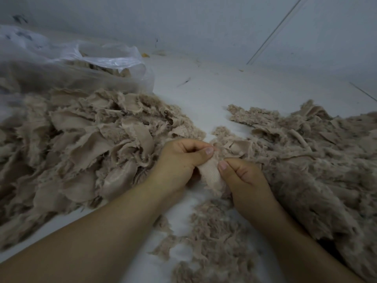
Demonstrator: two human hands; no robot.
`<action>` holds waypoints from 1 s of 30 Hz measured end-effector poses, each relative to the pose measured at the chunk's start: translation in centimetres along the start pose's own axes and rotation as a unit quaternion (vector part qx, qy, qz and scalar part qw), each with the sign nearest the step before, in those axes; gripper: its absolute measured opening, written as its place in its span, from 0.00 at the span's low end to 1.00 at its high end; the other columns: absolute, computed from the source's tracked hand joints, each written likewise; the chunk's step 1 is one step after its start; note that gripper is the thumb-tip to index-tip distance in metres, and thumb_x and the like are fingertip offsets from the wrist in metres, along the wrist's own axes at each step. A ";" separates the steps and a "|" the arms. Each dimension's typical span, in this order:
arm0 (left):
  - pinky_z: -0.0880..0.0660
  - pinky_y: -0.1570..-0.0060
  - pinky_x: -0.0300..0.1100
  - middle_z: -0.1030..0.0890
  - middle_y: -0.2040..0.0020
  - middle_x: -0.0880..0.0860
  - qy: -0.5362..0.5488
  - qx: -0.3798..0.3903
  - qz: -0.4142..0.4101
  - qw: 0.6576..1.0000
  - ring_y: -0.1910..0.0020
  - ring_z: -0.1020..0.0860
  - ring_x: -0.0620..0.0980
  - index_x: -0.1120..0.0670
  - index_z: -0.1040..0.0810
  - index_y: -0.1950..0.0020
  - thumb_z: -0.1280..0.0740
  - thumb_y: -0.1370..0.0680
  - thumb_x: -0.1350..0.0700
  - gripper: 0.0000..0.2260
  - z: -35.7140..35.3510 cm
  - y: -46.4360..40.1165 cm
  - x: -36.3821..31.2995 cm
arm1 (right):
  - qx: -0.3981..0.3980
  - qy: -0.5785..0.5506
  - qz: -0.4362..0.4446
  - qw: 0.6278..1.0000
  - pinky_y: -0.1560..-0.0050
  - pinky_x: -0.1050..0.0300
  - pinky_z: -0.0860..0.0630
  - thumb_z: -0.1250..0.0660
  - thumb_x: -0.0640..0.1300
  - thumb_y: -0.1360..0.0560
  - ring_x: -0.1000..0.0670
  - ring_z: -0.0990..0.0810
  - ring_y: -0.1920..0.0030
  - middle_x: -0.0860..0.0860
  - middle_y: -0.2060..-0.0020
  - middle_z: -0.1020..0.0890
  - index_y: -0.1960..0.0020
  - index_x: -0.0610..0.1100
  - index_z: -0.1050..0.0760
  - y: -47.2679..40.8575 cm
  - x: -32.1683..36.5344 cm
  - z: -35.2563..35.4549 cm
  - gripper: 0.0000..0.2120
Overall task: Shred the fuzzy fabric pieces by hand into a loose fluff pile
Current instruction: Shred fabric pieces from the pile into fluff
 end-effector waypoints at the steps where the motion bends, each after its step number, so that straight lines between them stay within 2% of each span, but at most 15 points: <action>1: 0.26 0.72 0.37 0.20 0.69 0.53 0.009 -0.031 -0.004 0.999 0.71 0.24 0.48 0.55 0.16 0.65 0.32 0.24 0.64 0.12 0.4 -0.2 0.1 | -0.007 0.008 -0.002 1.000 0.73 0.57 0.35 0.41 0.47 0.22 0.50 0.34 0.74 0.46 0.76 0.30 0.68 0.37 0.30 0.0 -0.1 0.0 0.19; 3: 0.31 0.77 0.36 0.25 0.73 0.54 0.011 -0.076 -0.021 0.997 0.76 0.30 0.48 0.56 0.18 0.66 0.33 0.23 0.64 0.13 1.4 -0.7 -0.1 | -0.047 0.015 -0.012 0.999 0.72 0.57 0.36 0.41 0.48 0.22 0.53 0.34 0.73 0.50 0.75 0.32 0.69 0.37 0.34 0.0 -0.4 0.5 0.20; 4: 0.35 0.78 0.37 0.27 0.75 0.54 0.005 -0.073 -0.027 0.997 0.77 0.32 0.50 0.56 0.20 0.67 0.32 0.24 0.63 0.12 1.7 -0.9 -0.3 | -0.079 0.011 -0.018 0.997 0.71 0.56 0.36 0.41 0.48 0.22 0.53 0.34 0.73 0.49 0.75 0.32 0.69 0.37 0.35 0.0 -0.6 0.9 0.21; 5: 0.38 0.78 0.39 0.29 0.76 0.55 -0.005 -0.043 -0.027 0.999 0.78 0.33 0.53 0.57 0.21 0.69 0.30 0.25 0.60 0.12 1.7 -1.0 -0.4 | -0.111 0.008 -0.023 0.993 0.71 0.55 0.37 0.41 0.48 0.21 0.51 0.35 0.73 0.48 0.75 0.33 0.68 0.36 0.35 0.0 -0.8 1.3 0.22; 7: 0.43 0.73 0.47 0.32 0.81 0.56 -0.043 0.081 0.003 0.996 0.79 0.38 0.56 0.61 0.24 0.74 0.29 0.29 0.51 0.18 0.9 -0.7 -0.5 | -0.156 -0.003 -0.033 0.987 0.70 0.53 0.37 0.40 0.46 0.17 0.50 0.35 0.72 0.46 0.74 0.33 0.67 0.35 0.34 -0.1 -1.1 1.9 0.22; 9: 0.40 0.72 0.45 0.32 0.83 0.56 -0.137 0.190 0.047 0.971 0.80 0.38 0.55 0.64 0.23 0.75 0.29 0.29 0.45 0.24 0.0 -0.1 -0.4 | -0.172 -0.015 -0.037 0.984 0.71 0.52 0.34 0.40 0.44 0.17 0.49 0.32 0.73 0.42 0.75 0.31 0.67 0.36 0.31 0.0 -1.2 2.2 0.21; 10: 0.37 0.73 0.41 0.30 0.81 0.57 -0.185 0.208 0.065 0.958 0.81 0.35 0.55 0.64 0.22 0.72 0.28 0.28 0.43 0.25 -0.4 0.2 -0.3 | -0.172 -0.016 -0.034 0.984 0.71 0.51 0.30 0.40 0.43 0.17 0.47 0.30 0.73 0.41 0.74 0.27 0.67 0.36 0.29 0.0 -1.1 2.2 0.21; 12: 0.30 0.75 0.36 0.24 0.77 0.57 -0.246 0.176 0.085 0.949 0.80 0.28 0.50 0.64 0.20 0.66 0.26 0.31 0.39 0.26 -0.7 0.2 -0.4 | -0.158 -0.026 -0.029 0.987 0.70 0.45 0.25 0.40 0.43 0.17 0.39 0.24 0.71 0.40 0.72 0.22 0.65 0.36 0.25 0.0 -0.8 2.0 0.20; 14: 0.28 0.75 0.37 0.22 0.74 0.56 -0.291 0.137 0.077 0.944 0.78 0.26 0.49 0.58 0.21 0.68 0.28 0.37 0.35 0.25 -1.0 0.2 -0.3 | -0.139 -0.038 -0.025 0.989 0.69 0.45 0.24 0.39 0.44 0.18 0.38 0.23 0.70 0.40 0.72 0.21 0.64 0.36 0.24 0.0 -0.5 1.7 0.19; 16: 0.27 0.73 0.39 0.21 0.73 0.60 -0.321 0.135 0.065 0.935 0.76 0.26 0.51 0.57 0.19 0.70 0.27 0.34 0.37 0.23 -1.2 0.4 0.0 | -0.131 -0.026 -0.017 0.991 0.71 0.46 0.28 0.38 0.45 0.19 0.40 0.28 0.72 0.36 0.72 0.25 0.65 0.34 0.27 0.0 -0.2 1.7 0.20; 19: 0.30 0.69 0.43 0.23 0.73 0.64 -0.310 0.159 0.063 0.935 0.74 0.29 0.55 0.63 0.21 0.69 0.27 0.26 0.49 0.20 -1.0 0.4 0.1 | -0.147 0.021 -0.009 0.989 0.72 0.43 0.29 0.37 0.43 0.18 0.38 0.28 0.72 0.35 0.72 0.25 0.65 0.34 0.26 0.2 -0.1 1.9 0.19; 22: 0.34 0.70 0.40 0.25 0.74 0.59 -0.284 0.219 0.084 0.930 0.74 0.33 0.52 0.66 0.21 0.65 0.27 0.25 0.55 0.15 -0.7 0.2 -0.1 | -0.169 0.044 -0.017 0.985 0.71 0.45 0.27 0.37 0.42 0.18 0.38 0.23 0.69 0.38 0.70 0.21 0.64 0.36 0.22 0.4 -0.2 2.2 0.17; 26: 0.28 0.66 0.35 0.21 0.72 0.52 -0.282 0.332 0.101 0.894 0.73 0.27 0.44 0.55 0.16 0.63 0.26 0.27 0.59 0.05 -0.8 1.1 -0.6 | -0.205 0.020 -0.037 0.978 0.71 0.47 0.26 0.38 0.43 0.18 0.44 0.25 0.70 0.33 0.67 0.21 0.62 0.36 0.21 0.2 -0.3 3.0 0.17; 28: 0.26 0.68 0.36 0.20 0.70 0.52 -0.243 0.293 0.104 0.919 0.72 0.24 0.44 0.53 0.18 0.64 0.24 0.30 0.55 0.05 -0.9 1.0 -0.8 | -0.192 0.014 -0.040 0.981 0.67 0.45 0.23 0.37 0.43 0.18 0.38 0.21 0.68 0.34 0.66 0.20 0.60 0.37 0.20 0.2 -0.3 2.9 0.16; 30: 0.27 0.72 0.37 0.21 0.70 0.54 -0.230 0.228 0.101 0.941 0.74 0.25 0.46 0.54 0.21 0.65 0.26 0.33 0.46 0.12 -1.0 0.5 -0.6 | -0.176 0.001 -0.034 0.984 0.65 0.44 0.21 0.37 0.42 0.18 0.37 0.19 0.66 0.38 0.67 0.18 0.60 0.38 0.19 0.2 -0.1 2.5 0.15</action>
Point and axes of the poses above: each hand's wrist, its own y-axis away from the middle knuckle, its own z-axis out of the back of the hand, x = y × z, the point moved 5 cm from there along -y, towards the middle knuckle
